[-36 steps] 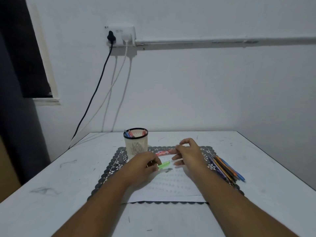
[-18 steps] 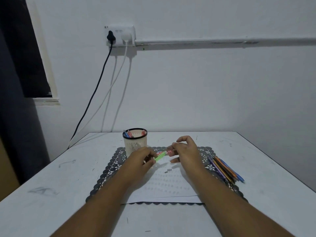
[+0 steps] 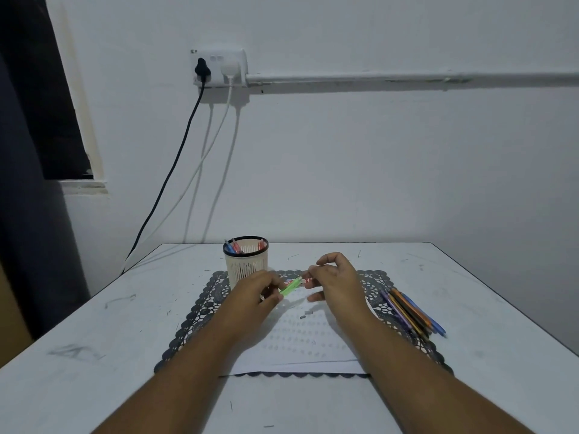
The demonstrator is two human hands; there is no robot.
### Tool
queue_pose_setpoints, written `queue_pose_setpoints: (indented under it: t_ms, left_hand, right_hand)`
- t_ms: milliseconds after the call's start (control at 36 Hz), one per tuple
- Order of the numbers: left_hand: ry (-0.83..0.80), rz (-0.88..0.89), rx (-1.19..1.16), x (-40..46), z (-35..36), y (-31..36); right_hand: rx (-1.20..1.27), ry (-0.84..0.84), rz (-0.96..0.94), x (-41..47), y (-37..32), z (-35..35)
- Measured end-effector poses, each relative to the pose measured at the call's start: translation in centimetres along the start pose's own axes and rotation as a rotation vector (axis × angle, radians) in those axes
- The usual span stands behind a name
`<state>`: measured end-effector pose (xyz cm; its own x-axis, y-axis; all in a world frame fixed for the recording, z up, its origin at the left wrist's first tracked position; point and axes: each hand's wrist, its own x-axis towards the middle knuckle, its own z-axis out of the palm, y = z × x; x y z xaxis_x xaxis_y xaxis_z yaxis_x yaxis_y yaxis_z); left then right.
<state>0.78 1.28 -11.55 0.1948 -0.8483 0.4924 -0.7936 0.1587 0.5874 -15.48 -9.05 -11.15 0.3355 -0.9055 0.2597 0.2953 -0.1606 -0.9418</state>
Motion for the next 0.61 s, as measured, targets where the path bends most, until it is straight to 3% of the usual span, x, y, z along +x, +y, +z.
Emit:
queue_pose_setpoints:
  t_ms: [611]
  left_hand:
    - [-0.005,-0.016,-0.04,-0.11,-0.11,0.4]
  right_hand:
    - [-0.007,0.015,-0.017,-0.11,-0.03,0.28]
